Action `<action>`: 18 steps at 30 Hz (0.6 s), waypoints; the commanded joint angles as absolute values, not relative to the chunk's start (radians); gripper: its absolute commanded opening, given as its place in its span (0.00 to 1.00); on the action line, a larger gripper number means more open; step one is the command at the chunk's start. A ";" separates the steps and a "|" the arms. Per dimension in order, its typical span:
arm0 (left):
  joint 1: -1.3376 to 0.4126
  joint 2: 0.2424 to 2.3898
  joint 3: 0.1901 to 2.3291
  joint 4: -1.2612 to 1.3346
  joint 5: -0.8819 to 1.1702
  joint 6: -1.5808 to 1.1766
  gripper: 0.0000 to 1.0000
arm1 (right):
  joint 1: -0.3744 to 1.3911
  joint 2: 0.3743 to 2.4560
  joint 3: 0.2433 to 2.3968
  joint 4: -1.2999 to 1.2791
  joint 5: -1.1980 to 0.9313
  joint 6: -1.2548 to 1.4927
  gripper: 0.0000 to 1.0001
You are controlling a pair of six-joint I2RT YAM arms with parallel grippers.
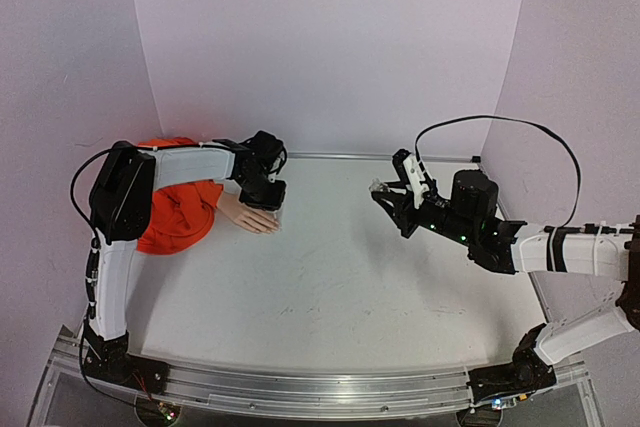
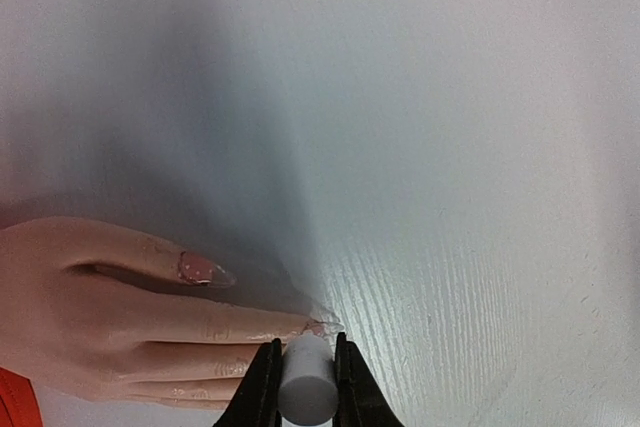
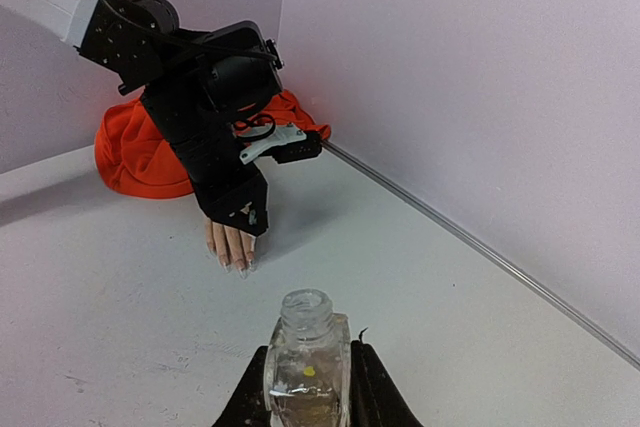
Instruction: Paint the nails
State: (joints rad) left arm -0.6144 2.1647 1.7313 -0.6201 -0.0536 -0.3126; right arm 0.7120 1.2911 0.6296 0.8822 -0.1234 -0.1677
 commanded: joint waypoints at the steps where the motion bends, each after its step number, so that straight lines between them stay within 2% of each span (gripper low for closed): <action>1: -0.612 2.141 1.741 -0.614 -0.046 -0.309 0.00 | 0.709 1.264 0.658 0.930 -0.135 -0.156 0.00; 18: -0.618 2.195 1.747 -0.612 -0.033 -0.316 0.00 | 0.709 1.270 0.660 0.930 -0.133 -0.158 0.00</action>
